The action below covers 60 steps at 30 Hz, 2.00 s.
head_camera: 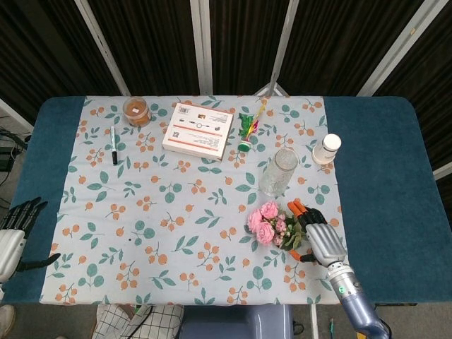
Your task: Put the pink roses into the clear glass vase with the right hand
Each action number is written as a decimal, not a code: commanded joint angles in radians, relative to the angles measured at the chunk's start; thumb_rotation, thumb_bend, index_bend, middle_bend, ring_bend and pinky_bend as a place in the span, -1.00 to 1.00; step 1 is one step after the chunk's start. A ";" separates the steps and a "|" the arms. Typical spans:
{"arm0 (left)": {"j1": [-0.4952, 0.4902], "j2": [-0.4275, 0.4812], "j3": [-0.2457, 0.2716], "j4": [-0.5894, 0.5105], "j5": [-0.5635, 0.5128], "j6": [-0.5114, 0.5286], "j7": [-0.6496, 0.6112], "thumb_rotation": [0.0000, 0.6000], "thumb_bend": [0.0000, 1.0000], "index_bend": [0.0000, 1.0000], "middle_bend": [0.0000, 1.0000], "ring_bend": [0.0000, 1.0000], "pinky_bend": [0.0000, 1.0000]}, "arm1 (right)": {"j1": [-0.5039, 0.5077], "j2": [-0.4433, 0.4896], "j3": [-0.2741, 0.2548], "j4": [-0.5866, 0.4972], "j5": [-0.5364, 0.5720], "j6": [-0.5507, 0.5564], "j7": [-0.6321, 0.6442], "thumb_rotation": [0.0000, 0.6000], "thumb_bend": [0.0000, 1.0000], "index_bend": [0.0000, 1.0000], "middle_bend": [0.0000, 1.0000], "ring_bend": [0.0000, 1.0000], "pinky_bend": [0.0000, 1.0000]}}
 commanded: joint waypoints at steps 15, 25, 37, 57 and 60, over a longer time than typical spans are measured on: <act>-0.005 0.008 0.001 -0.005 -0.004 -0.014 -0.014 1.00 -1.00 -1.00 -1.00 -1.00 -1.00 | 0.090 -0.196 0.034 0.160 0.129 -0.029 -0.082 1.00 -0.45 -1.00 -0.87 -0.93 -1.00; -0.006 0.011 0.002 -0.006 -0.004 -0.017 -0.018 1.00 -1.00 -1.00 -1.00 -1.00 -1.00 | 0.091 -0.278 0.034 0.236 0.105 0.029 -0.062 1.00 -0.45 -0.17 0.03 0.03 -0.32; -0.005 0.011 0.003 -0.008 -0.004 -0.016 -0.017 1.00 -1.00 -1.00 -1.00 -1.00 -1.00 | 0.069 -0.225 0.051 0.139 0.054 0.093 -0.003 1.00 -0.45 -0.05 0.11 0.11 -0.26; -0.006 0.009 0.005 -0.018 -0.003 -0.019 -0.006 1.00 -1.00 -1.00 -1.00 -1.00 -1.00 | 0.082 -0.010 0.562 -0.239 0.345 0.170 0.435 1.00 -0.45 -0.11 0.11 0.05 -0.26; -0.006 0.009 0.005 -0.019 -0.006 -0.022 -0.005 1.00 -1.00 -1.00 -1.00 -1.00 -1.00 | 0.121 -0.029 0.640 -0.201 0.387 0.165 0.503 1.00 -0.45 -0.12 0.11 0.04 -0.26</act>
